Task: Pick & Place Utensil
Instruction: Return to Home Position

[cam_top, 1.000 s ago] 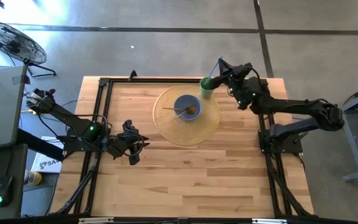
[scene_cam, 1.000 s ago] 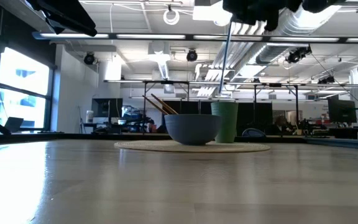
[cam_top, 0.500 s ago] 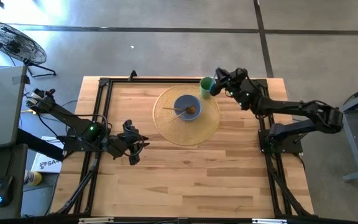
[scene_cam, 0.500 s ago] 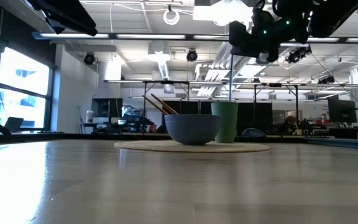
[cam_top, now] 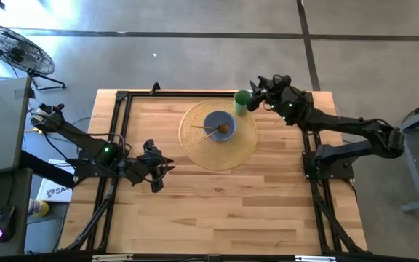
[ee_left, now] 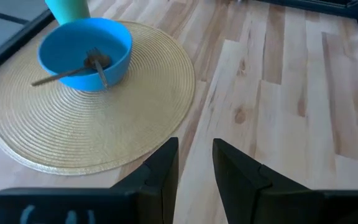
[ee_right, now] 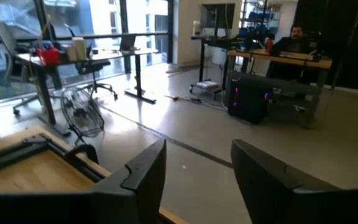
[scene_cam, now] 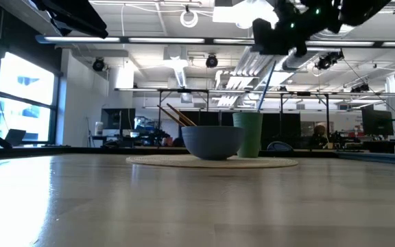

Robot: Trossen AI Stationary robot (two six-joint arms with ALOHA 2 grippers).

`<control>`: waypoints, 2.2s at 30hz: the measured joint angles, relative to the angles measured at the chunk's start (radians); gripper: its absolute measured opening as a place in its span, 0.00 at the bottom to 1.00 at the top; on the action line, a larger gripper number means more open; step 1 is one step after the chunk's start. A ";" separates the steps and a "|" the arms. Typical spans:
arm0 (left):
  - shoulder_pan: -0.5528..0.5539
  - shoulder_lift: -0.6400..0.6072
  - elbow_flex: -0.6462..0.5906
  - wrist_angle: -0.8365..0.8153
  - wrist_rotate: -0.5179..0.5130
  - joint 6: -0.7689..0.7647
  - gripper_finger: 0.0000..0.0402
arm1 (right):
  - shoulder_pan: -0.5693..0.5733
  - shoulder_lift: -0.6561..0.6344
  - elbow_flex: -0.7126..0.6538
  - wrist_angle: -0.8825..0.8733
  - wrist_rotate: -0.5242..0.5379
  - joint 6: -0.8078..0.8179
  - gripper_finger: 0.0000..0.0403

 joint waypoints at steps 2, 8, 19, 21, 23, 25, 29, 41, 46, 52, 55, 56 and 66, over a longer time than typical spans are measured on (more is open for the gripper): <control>0.000 -0.009 0.000 -0.005 -0.009 0.015 0.24 | 0.010 -0.031 0.041 -0.051 0.002 -0.001 0.44; 0.000 -0.029 -0.027 0.001 -0.016 0.030 0.24 | 0.061 -0.170 0.114 -0.170 -0.009 -0.024 0.43; 0.001 -0.198 -0.195 0.285 0.009 0.223 0.24 | 0.271 -0.437 -0.025 -0.276 -0.276 -0.016 0.35; 0.001 -0.229 -0.232 0.377 0.015 0.283 0.24 | 0.299 -0.463 -0.078 -0.280 -0.351 0.004 0.34; 0.000 -0.263 -0.263 0.422 0.019 0.328 0.24 | 0.320 -0.480 -0.128 -0.264 -0.404 0.043 0.34; 0.001 -0.291 -0.288 0.474 0.026 0.363 0.24 | 0.333 -0.490 -0.175 -0.258 -0.424 0.086 0.33; 0.000 -0.324 -0.328 0.517 -0.017 0.400 0.24 | 0.342 -0.497 -0.273 -0.243 -0.436 0.127 0.33; 0.000 -0.342 -0.370 0.557 -0.098 0.435 0.24 | 0.504 -0.509 -0.555 0.128 -0.217 0.157 0.33; 0.000 -0.345 -0.370 0.530 -0.097 0.434 0.24 | 0.638 -0.567 -0.589 0.152 -0.183 0.061 0.33; 0.000 -0.351 -0.409 0.589 -0.121 0.429 0.24 | 0.705 -0.723 -0.556 0.000 -0.158 0.025 0.33; 0.001 -0.376 -0.466 0.699 -0.129 0.463 0.24 | 0.703 -0.813 -0.556 -0.123 -0.216 0.031 0.33; 0.005 -0.388 -0.479 0.731 -0.128 0.476 0.24 | 0.698 -0.842 -0.556 -0.161 -0.235 0.040 0.33; 0.150 -0.506 -0.582 0.785 0.052 0.501 0.24 | 0.666 -1.065 -0.606 -0.248 -0.251 -0.040 0.33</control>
